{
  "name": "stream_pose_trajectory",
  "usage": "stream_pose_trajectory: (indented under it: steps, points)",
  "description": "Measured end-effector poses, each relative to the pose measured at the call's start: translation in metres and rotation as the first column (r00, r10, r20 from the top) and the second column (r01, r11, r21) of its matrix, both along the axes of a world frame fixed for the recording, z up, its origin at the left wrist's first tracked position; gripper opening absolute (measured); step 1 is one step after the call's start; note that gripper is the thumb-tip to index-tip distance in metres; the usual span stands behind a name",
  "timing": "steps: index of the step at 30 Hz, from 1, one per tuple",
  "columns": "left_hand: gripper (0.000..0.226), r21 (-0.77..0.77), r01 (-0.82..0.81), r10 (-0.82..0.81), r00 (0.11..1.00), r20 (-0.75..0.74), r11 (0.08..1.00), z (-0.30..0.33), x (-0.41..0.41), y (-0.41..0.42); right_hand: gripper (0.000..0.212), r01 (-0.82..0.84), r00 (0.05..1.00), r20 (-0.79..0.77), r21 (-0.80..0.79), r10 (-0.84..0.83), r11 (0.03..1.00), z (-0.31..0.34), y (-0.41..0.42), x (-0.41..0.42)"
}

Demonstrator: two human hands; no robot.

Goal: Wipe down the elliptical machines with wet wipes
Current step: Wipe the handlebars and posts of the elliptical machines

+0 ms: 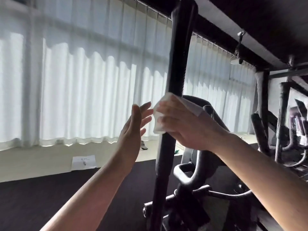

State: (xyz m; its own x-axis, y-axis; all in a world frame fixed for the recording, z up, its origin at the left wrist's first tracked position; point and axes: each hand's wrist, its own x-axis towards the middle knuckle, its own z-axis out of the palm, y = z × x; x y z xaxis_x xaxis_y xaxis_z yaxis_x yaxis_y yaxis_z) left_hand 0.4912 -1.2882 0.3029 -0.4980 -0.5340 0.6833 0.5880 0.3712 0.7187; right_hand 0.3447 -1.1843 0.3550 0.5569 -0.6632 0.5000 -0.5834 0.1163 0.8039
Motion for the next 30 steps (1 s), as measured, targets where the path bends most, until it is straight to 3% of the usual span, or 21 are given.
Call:
stream_pose_trajectory:
  steps: [5, 11, 16, 20, 23, 26, 28, 30]
  points:
    - [0.067, 0.086, -0.007, 0.005, 1.000, 0.027, 0.996, -0.022, -0.004, -0.001, 0.030, -0.025, 0.996, 0.088, -0.077, 0.032, 0.997, 0.021, -0.004, -0.009]
    - [0.070, 0.119, -0.059, 0.048, 0.995, 0.092, 0.991, -0.061, 0.001, -0.014, 0.037, -0.193, 0.970, 0.152, 0.005, 0.190, 0.981, -0.095, -0.011, 0.000]
    - [0.074, 0.056, -0.037, 0.025, 0.978, 0.207, 0.998, -0.088, 0.003, -0.009, 0.034, -0.170, 0.964, 0.223, 0.104, 0.143, 0.980, -0.177, -0.016, -0.008]
    - [0.069, 0.005, -0.056, 0.052, 0.962, 0.268, 0.998, -0.103, 0.001, -0.007, 0.023, -0.179, 0.976, 0.165, 0.248, 0.141, 0.952, -0.230, -0.008, -0.002]
    - [0.081, -0.039, -0.003, 0.015, 0.949, 0.314, 0.999, -0.115, 0.003, -0.008, 0.019, -0.031, 0.999, 0.023, 0.309, 0.025, 0.951, -0.269, -0.002, -0.001]
    - [0.095, -0.071, 0.017, 0.008, 0.939, 0.345, 0.997, -0.125, 0.005, -0.009, 0.025, -0.091, 0.981, 0.185, 0.180, 0.057, 0.979, -0.264, 0.000, -0.007]
    - [0.084, -0.038, -0.012, 0.024, 0.938, 0.347, 0.999, -0.131, 0.005, -0.005, 0.029, -0.129, 0.946, 0.302, 0.016, 0.118, 0.992, -0.231, -0.004, -0.010]
    - [0.062, 0.049, -0.052, 0.033, 0.945, 0.326, 0.997, -0.135, 0.001, -0.004, 0.036, -0.114, 0.952, 0.275, -0.092, 0.136, 0.989, -0.198, -0.012, -0.010]
